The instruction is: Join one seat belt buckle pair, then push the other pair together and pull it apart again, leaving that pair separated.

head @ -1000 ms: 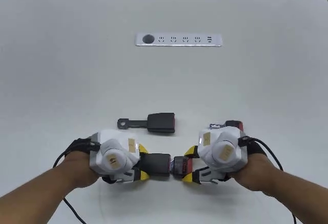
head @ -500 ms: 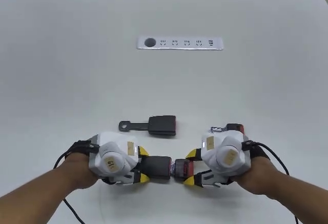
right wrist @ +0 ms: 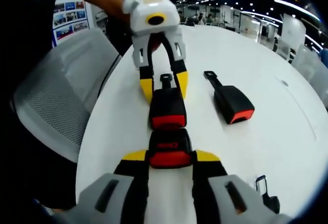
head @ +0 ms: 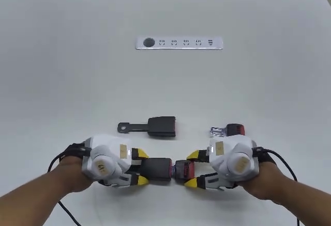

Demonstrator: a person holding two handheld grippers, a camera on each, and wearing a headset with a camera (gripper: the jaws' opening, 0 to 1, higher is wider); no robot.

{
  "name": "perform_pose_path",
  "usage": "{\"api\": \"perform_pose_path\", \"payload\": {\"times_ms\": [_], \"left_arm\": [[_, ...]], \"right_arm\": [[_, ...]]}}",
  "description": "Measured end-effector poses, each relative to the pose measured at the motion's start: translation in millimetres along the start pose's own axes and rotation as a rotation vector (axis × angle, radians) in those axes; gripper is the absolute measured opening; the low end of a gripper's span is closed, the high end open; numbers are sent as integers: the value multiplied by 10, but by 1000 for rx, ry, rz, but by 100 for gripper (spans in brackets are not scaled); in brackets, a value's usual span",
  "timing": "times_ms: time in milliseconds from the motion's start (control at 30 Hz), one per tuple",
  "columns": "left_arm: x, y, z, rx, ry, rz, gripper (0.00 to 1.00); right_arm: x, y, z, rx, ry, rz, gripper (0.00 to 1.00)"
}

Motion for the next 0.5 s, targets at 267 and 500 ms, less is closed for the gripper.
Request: {"api": "perform_pose_path", "payload": {"times_ms": [267,500], "left_arm": [[15,8,-2,11,-13,9,30],[32,20,-5,20,-19,14,29]], "right_arm": [[4,3,4,5,-24,3,31],[12,5,4,0,-41,27,31]]}}
Point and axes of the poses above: the centre of the closed fingertips' face, and the gripper's own axes: z roughly forward along the fingers, y roughly to its left, x roughly out of its underside, the point moved 8 cm from there along -z, roughly backward along the fingers, and after that the axes turned 14 degrees about y, right-handed, at the moved point
